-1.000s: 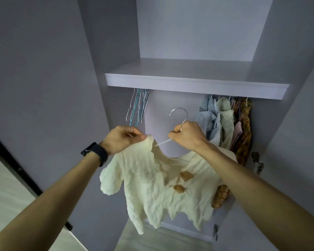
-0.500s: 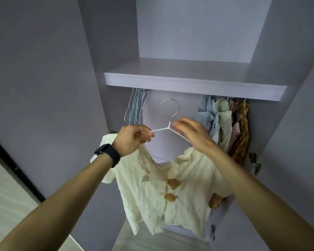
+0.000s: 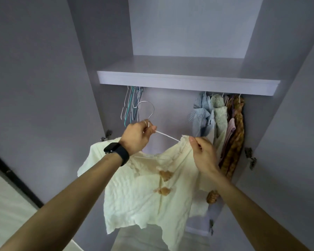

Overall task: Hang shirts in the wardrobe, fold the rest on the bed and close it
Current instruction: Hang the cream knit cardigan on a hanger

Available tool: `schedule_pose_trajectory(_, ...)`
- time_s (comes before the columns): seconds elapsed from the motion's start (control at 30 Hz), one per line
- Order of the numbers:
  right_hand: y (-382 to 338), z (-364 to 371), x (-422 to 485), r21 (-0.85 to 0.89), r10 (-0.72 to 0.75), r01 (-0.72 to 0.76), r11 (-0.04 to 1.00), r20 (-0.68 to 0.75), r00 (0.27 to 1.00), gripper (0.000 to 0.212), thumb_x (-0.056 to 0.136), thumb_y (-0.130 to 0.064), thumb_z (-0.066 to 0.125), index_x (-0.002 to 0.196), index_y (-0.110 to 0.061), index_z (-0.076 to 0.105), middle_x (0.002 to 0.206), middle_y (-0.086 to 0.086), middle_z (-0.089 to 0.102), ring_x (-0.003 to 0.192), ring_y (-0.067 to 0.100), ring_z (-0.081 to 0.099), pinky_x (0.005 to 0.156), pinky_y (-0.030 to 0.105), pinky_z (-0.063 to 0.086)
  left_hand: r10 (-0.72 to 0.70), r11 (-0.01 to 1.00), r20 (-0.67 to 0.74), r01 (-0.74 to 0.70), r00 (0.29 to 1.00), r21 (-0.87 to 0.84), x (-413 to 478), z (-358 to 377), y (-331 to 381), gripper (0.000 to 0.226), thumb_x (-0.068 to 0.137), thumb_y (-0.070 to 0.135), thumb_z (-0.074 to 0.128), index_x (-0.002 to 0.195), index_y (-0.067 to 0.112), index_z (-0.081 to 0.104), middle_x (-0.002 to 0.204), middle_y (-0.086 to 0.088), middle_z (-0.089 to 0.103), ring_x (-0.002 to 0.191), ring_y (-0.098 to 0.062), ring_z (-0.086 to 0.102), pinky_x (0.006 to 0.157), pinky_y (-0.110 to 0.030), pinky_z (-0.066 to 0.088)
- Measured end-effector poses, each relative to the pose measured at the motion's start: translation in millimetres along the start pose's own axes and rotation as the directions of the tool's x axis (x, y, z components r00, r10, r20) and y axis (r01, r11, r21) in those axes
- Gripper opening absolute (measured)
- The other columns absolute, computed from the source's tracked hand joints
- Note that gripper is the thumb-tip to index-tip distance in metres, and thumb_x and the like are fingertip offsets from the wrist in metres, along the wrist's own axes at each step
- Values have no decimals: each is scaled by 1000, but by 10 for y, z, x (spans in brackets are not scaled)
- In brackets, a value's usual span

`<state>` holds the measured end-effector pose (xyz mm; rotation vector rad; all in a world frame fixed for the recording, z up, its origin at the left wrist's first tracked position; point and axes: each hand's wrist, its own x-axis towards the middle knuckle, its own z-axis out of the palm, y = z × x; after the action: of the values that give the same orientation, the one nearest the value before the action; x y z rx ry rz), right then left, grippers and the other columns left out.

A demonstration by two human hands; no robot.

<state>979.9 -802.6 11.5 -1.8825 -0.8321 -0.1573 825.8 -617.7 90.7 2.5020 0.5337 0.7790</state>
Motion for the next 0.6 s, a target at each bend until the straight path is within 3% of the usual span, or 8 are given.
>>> schedule_pose_trajectory(0.07, -33, -74, -20, 13, -93, 93, 996, -30, 995, 32, 101, -28, 57, 85, -4, 71, 84, 1, 59, 80, 18, 60, 79, 32, 47, 4, 1000, -30, -4, 1000, 5, -26, 11, -59, 28, 101, 31, 56, 91, 7, 66, 76, -6, 69, 75, -33, 62, 64, -32, 39)
schedule_pose_trajectory(0.13, -71, -129, -46, 14, -195, 195, 981, 43, 980, 32, 99, -33, 58, 92, -7, 75, 92, -4, 62, 88, 10, 62, 83, 23, 46, -5, 999, -32, 6, 999, 32, -57, 15, -86, 26, 102, 31, 55, 94, 8, 65, 72, -1, 67, 73, -32, 61, 63, -33, 40)
schedule_pose_trajectory(0.2, -64, -170, -83, 33, -235, 233, 972, 109, 966, 29, 96, -34, 62, 104, -10, 76, 99, -10, 65, 97, -4, 60, 90, 13, 43, -27, 999, -56, 26, 998, -26, -78, 5, -87, 23, 102, 28, 55, 92, 10, 65, 65, 13, 60, 66, -22, 58, 60, -22, 38)
schedule_pose_trajectory(0.27, -33, -219, -57, 27, -152, 149, 988, 131, 980, 31, 94, -33, 68, 117, -13, 73, 108, -14, 63, 110, -1, 57, 102, 20, 42, -69, 992, -70, 61, 995, -112, -81, -28, -64, 21, 101, 27, 56, 88, 14, 65, 62, 13, 59, 62, -7, 57, 60, -8, 36)
schedule_pose_trajectory(0.37, -5, -285, 26, -68, -89, 97, 993, 113, 990, 39, 92, -35, 71, 127, -20, 68, 121, -7, 62, 119, 15, 55, 107, 33, 39, -80, 987, -30, 75, 996, -140, -106, -68, -30, 20, 101, 26, 56, 86, 17, 64, 63, 10, 61, 61, 4, 57, 62, -3, 37)
schedule_pose_trajectory(0.47, -74, -261, 100, -157, -192, 218, 963, 165, 967, 23, 92, -37, 71, 112, -24, 75, 107, -7, 69, 100, 12, 60, 93, 32, 44, -43, 987, -4, 42, 999, -158, -121, -85, 29, 24, 101, 25, 57, 82, 13, 63, 62, 12, 61, 62, 3, 58, 63, -5, 38)
schedule_pose_trajectory(0.53, -137, -214, 126, -98, -180, 206, 974, 220, 959, 12, 94, -25, 70, 93, -16, 77, 86, -5, 71, 83, 13, 63, 77, 31, 46, -9, 988, 23, 12, 1000, -151, -129, -70, 83, 24, 101, 25, 57, 80, 16, 62, 67, 4, 66, 64, -7, 59, 64, -9, 41)
schedule_pose_trajectory(0.6, -172, -173, 129, -106, -163, 197, 975, 262, 951, 14, 94, -17, 68, 84, -10, 74, 77, -1, 70, 75, 18, 64, 74, 32, 48, -2, 989, 45, 8, 999, -147, -139, -53, 112, 24, 102, 24, 56, 78, 18, 60, 71, -3, 68, 65, -16, 60, 66, -13, 42)
